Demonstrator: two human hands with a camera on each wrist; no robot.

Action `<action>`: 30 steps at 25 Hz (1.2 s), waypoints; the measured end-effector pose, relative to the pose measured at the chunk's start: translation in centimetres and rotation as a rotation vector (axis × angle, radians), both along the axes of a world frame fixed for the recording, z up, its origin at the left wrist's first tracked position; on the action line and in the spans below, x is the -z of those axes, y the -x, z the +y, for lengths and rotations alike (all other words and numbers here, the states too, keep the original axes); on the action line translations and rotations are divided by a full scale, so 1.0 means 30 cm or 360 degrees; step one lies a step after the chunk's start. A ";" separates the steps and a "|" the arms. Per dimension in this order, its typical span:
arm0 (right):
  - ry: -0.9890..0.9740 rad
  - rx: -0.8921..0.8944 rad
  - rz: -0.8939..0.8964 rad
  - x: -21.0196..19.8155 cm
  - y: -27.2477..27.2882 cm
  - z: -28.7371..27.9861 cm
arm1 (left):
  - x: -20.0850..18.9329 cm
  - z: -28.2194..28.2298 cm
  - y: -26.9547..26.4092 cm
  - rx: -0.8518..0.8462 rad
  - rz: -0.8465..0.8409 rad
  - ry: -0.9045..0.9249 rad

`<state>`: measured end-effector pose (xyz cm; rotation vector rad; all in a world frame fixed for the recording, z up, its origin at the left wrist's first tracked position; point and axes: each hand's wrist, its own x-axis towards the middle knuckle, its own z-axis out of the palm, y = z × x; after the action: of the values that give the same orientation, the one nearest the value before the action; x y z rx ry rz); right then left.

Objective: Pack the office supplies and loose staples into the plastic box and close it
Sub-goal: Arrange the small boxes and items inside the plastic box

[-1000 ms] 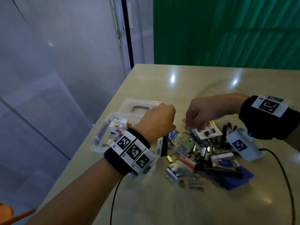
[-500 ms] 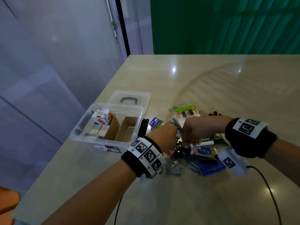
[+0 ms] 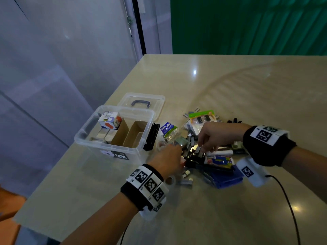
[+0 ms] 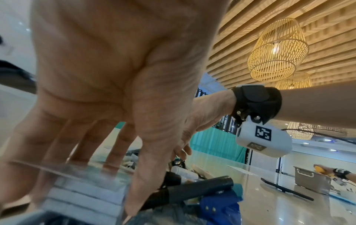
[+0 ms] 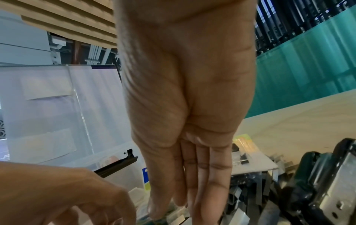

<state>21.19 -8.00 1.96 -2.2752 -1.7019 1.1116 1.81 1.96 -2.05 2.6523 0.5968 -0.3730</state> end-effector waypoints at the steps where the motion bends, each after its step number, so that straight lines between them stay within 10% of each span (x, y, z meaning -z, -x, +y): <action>1: -0.0005 0.0019 0.0005 -0.005 -0.012 -0.003 | -0.010 0.002 -0.003 0.0005 0.0000 -0.0012; 20: -0.0347 0.0309 -0.0128 -0.035 0.056 0.170 | -0.384 0.139 0.054 -0.0133 -0.0734 -0.0086; 30: -0.0093 0.0427 -0.0346 0.160 0.176 0.270 | -0.317 0.270 0.144 -0.0024 -0.0871 -0.0001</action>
<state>15.89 0.10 -2.83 -2.5690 -1.4118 0.7763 -2.52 10.07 7.47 2.5796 0.4332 0.3520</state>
